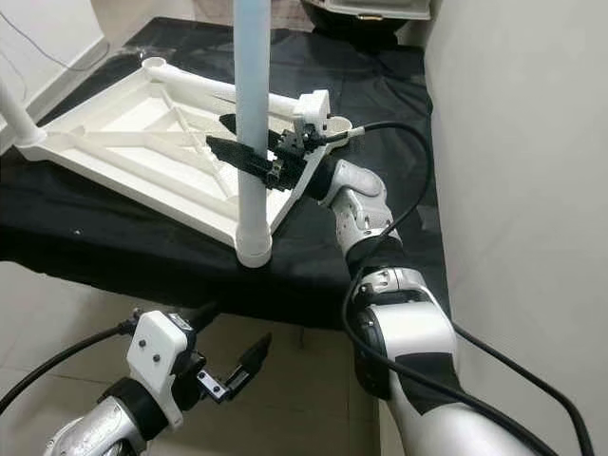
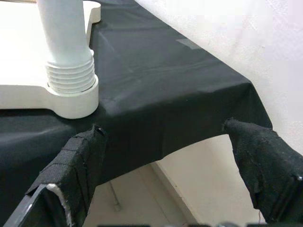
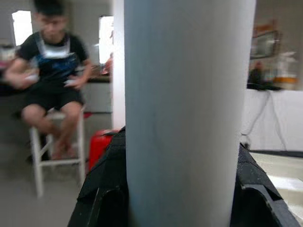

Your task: Building children table

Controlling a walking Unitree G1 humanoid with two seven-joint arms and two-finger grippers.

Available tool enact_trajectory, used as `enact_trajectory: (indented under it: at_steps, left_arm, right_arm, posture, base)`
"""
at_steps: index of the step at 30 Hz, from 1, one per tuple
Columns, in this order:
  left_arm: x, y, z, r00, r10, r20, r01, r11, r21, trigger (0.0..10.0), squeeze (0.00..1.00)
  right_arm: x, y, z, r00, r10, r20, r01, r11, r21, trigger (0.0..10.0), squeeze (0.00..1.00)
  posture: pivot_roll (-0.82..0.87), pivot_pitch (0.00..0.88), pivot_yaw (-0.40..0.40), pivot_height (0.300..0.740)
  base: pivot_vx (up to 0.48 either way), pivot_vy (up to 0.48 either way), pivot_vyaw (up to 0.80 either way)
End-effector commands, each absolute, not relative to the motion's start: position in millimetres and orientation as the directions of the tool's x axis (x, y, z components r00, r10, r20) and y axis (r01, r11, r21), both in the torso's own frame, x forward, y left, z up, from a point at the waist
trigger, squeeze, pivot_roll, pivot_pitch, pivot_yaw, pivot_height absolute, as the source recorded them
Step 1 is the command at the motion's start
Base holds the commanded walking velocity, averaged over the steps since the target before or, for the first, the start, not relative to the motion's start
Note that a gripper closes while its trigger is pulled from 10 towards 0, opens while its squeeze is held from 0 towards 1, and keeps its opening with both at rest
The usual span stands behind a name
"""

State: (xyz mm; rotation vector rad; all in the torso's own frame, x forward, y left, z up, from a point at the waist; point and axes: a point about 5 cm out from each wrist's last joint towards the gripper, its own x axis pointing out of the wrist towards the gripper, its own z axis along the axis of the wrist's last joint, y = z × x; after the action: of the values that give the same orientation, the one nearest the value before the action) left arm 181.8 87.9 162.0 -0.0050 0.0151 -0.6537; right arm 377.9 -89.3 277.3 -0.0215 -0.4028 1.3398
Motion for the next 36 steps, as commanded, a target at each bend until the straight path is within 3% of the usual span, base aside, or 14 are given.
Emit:
enact_trajectory:
  at_steps: [1,7,8,13,16,17,18,20,21,23,36]
  left_arm:
    - [179,89,161,0.789,-0.614,-0.025,0.614,0.789,-0.016,10.0,0.00]
    - [179,89,161,0.789,-0.614,-0.028,0.614,0.789,-0.014,10.0,0.00]
    - [179,89,161,0.790,-0.612,-0.031,0.612,0.791,-0.015,10.0,0.00]
    - [179,89,162,0.792,-0.610,-0.032,0.610,0.792,-0.014,10.0,0.00]
    - [180,89,162,0.791,-0.611,-0.032,0.611,0.792,-0.012,10.0,0.00]
    - [180,89,162,0.791,-0.611,-0.031,0.611,0.791,-0.011,10.0,0.00]
    - [180,89,162,0.791,-0.611,-0.031,0.611,0.791,-0.011,10.0,0.00]
    - [181,88,162,0.791,-0.611,-0.030,0.611,0.791,-0.009,10.0,0.00]
    - [181,88,162,0.791,-0.611,-0.030,0.611,0.791,-0.009,10.0,0.00]
    - [182,88,162,0.791,-0.611,-0.026,0.611,0.792,-0.010,10.0,0.00]
    - [183,87,162,0.792,-0.610,-0.024,0.610,0.792,-0.006,10.0,0.00]
  right_arm:
    - [373,-87,212,0.181,0.983,0.032,-0.980,0.183,-0.081,0.0,0.00]
    - [371,-85,214,0.108,0.994,-0.004,-0.990,0.107,-0.092,0.0,0.00]
    - [369,-82,213,0.049,0.998,-0.046,-0.994,0.044,-0.096,0.0,0.00]
    - [369,-80,213,0.052,0.997,-0.059,-0.994,0.046,-0.094,0.0,0.00]
    - [372,-78,213,0.102,0.994,-0.047,-0.991,0.098,-0.086,0.0,0.00]
    - [376,-77,213,0.177,0.983,-0.042,-0.981,0.173,-0.083,0.0,0.00]
    - [376,-77,213,0.177,0.983,-0.042,-0.981,0.173,-0.083,0.0,0.00]
    - [384,-79,213,0.325,0.945,-0.026,-0.944,0.323,-0.070,0.0,0.00]
    - [384,-79,213,0.325,0.945,-0.026,-0.944,0.323,-0.070,0.0,0.00]
    - [389,-84,212,0.418,0.909,-0.014,-0.908,0.416,-0.053,0.0,0.00]
    - [392,-93,206,0.525,0.851,0.023,-0.850,0.525,-0.036,0.0,0.00]
  posture:
    - [0.16,0.276,-0.050,0.740]
    - [0.16,0.274,-0.055,0.740]
    - [0.17,0.270,-0.057,0.740]
    - [0.16,0.268,-0.055,0.740]
    - [0.16,0.268,-0.056,0.740]
    - [0.16,0.266,-0.053,0.740]
    - [0.16,0.266,-0.053,0.740]
    - [0.16,0.265,-0.055,0.740]
    - [0.16,0.265,-0.055,0.740]
    - [0.15,0.262,-0.057,0.740]
    - [0.15,0.253,-0.056,0.740]
  base:
    - [0.000,0.000,0.00]
    - [0.000,0.000,0.00]
    - [0.000,0.000,0.00]
    - [0.000,0.000,0.00]
    - [0.000,0.000,0.00]
    - [0.000,0.000,0.00]
    - [0.000,0.000,0.00]
    - [0.000,0.000,0.00]
    - [0.000,0.000,0.00]
    - [0.000,0.000,0.00]
    - [0.000,0.000,0.00]
